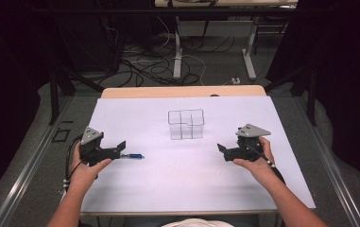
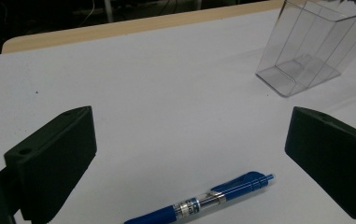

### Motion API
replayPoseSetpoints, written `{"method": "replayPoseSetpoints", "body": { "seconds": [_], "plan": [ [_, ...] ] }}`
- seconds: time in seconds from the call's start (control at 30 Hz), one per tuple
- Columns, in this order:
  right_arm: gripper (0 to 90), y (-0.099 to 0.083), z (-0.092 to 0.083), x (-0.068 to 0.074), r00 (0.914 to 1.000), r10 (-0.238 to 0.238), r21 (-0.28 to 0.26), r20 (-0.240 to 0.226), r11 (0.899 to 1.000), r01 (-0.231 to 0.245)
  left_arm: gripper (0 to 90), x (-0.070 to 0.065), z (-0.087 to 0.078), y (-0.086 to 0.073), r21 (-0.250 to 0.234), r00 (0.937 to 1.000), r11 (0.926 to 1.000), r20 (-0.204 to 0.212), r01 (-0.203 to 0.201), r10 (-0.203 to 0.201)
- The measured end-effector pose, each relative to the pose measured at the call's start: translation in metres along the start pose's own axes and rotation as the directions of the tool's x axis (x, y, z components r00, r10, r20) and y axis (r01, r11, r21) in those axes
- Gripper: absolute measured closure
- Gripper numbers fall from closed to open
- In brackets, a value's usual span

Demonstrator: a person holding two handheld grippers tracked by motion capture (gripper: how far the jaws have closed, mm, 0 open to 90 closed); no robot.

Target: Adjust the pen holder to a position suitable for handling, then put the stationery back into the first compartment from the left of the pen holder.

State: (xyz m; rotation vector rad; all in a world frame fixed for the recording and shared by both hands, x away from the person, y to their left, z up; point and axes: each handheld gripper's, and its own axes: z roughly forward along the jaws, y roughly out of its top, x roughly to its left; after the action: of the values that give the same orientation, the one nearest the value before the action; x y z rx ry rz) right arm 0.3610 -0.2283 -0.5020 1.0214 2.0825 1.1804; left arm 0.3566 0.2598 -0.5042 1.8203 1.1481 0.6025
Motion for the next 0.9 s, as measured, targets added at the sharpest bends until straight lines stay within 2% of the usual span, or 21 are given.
{"method": "replayPoseSetpoints", "body": {
  "seconds": [0.17,0.33,0.37,0.43,0.47,0.53,0.57,0.67,0.8,0.87,0.9],
  "plan": [
    [0.0,-0.001,-0.001,0.0,1.0,-0.007,0.003,-0.001,1.0,0.007,3.9,-0.001,-0.002,0.006,0.043,0.9976,0.9967,0.001,-0.069,0.069],
    [0.0,-0.001,-0.004,-0.005,0.9999,0.0,0.011,0.011,1.0,0.0,7.3,-0.002,-0.005,0.012,0.098,0.9864,0.9816,0.006,-0.164,0.164],
    [0.0,-0.001,-0.005,-0.007,0.9999,0.0,0.01,0.015,1.0,0.0,14.0,-0.003,-0.005,0.014,0.104,0.9826,0.9772,0.01,-0.185,0.185],
    [0.0,-0.001,-0.005,-0.008,0.9999,0.003,0.013,0.015,1.0,-0.003,17.1,-0.005,-0.007,0.019,0.136,0.9658,0.9567,0.005,-0.258,0.259],
    [0.3,-0.002,-0.006,-0.01,0.9999,0.008,0.02,0.015,1.0,-0.008,17.1,-0.007,-0.007,0.021,0.15,0.9608,0.9493,0.017,-0.276,0.277],
    [0.7,-0.002,-0.006,-0.011,0.9999,0.011,0.023,0.01,1.0,-0.011,17.4,-0.011,-0.006,0.025,0.178,0.94,0.9234,0.031,-0.34,0.34],
    [0.9,-0.003,-0.006,-0.012,0.9998,0.012,0.016,0.014,1.0,-0.012,19.4,-0.013,-0.006,0.028,0.195,0.929,0.9086,0.052,-0.369,0.366],
    [2.2,-0.004,-0.006,-0.014,0.9998,0.012,0.027,0.015,1.0,-0.013,26.0,-0.017,-0.004,0.033,0.211,0.8992,0.8742,0.097,-0.438,0.427],
    [2.5,-0.004,-0.006,-0.016,0.9998,0.013,0.026,0.013,1.0,-0.014,29.9,-0.021,-0.001,0.038,0.231,0.8713,0.8401,0.135,-0.491,0.472],
    [3.4,-0.004,-0.006,-0.017,0.9998,0.015,0.031,0.014,0.999,-0.016,31.1,-0.022,-0.001,0.041,0.24,0.8412,0.8062,0.16,-0.541,0.517],
    [3.5,-0.005,-0.006,-0.017,0.9996,0.016,0.026,0.023,1.0,-0.016,32.0,-0.024,0.0,0.042,0.24,0.8281,0.7926,0.17,-0.56,0.534]
  ]
}}
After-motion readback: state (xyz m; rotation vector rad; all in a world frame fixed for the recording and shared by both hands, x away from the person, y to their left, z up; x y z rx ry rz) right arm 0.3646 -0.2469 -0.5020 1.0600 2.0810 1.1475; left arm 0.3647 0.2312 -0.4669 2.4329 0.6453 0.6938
